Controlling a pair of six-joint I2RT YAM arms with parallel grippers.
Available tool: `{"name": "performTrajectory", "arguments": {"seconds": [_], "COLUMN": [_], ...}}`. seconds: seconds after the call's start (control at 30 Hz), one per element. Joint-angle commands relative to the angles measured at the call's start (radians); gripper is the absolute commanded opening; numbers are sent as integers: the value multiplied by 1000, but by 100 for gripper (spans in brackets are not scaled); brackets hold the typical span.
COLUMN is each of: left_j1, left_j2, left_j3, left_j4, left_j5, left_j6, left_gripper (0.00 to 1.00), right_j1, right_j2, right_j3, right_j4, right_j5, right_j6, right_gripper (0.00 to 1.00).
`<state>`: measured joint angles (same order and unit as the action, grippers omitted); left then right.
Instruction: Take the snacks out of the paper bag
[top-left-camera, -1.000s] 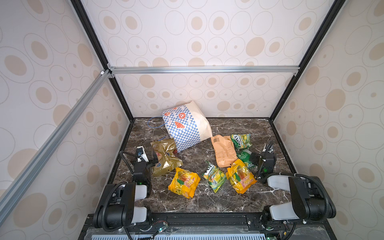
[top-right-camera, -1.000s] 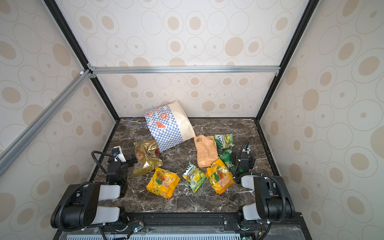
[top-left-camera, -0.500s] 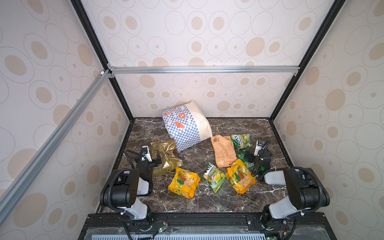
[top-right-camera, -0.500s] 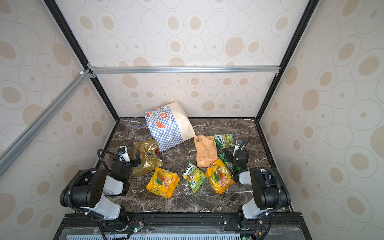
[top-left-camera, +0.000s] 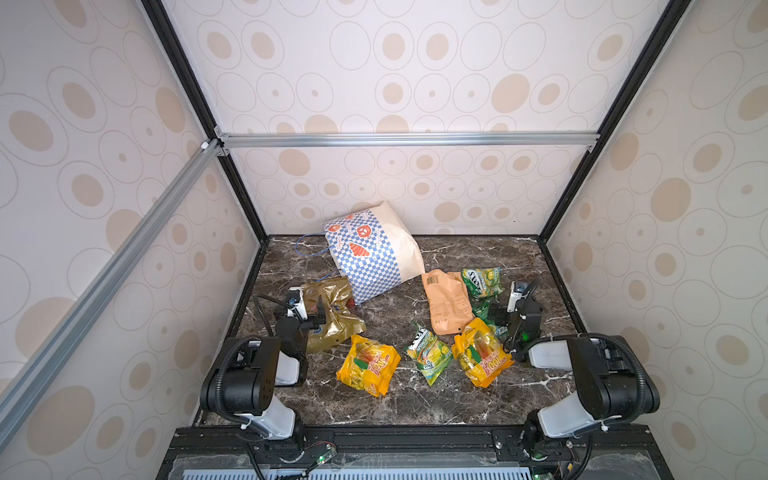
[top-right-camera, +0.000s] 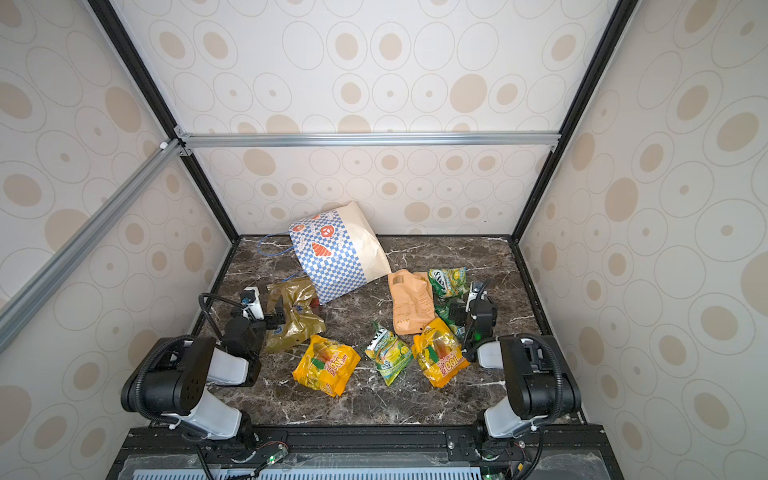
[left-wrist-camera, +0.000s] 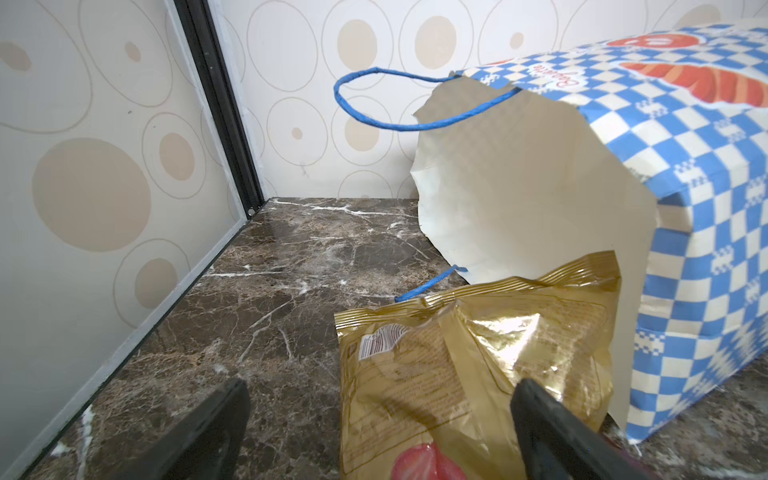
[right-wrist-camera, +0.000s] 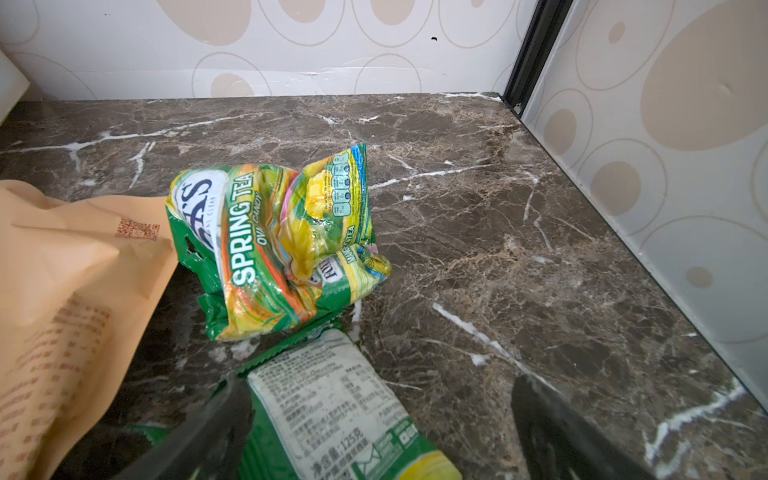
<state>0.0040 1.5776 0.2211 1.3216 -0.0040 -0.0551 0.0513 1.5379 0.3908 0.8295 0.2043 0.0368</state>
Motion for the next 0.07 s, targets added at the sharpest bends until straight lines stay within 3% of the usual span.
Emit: {"name": "performTrajectory", "arguments": {"seconds": [0.0,0.03], "left_j1": [-4,-4], "left_j2": [1,1], "left_j3": [14,11], "left_j4": [11,17], "left_j5": [-11,-11], "left_j6": [31,32], "left_gripper": [98,98], "right_j1": [3,3], "right_j2": [-5,-5], "right_j3": [14,13], "right_j4": [-4,-5], "right_j5": [-6,-5], "right_j6": [-14,-15], "right_gripper": [100,100]}}
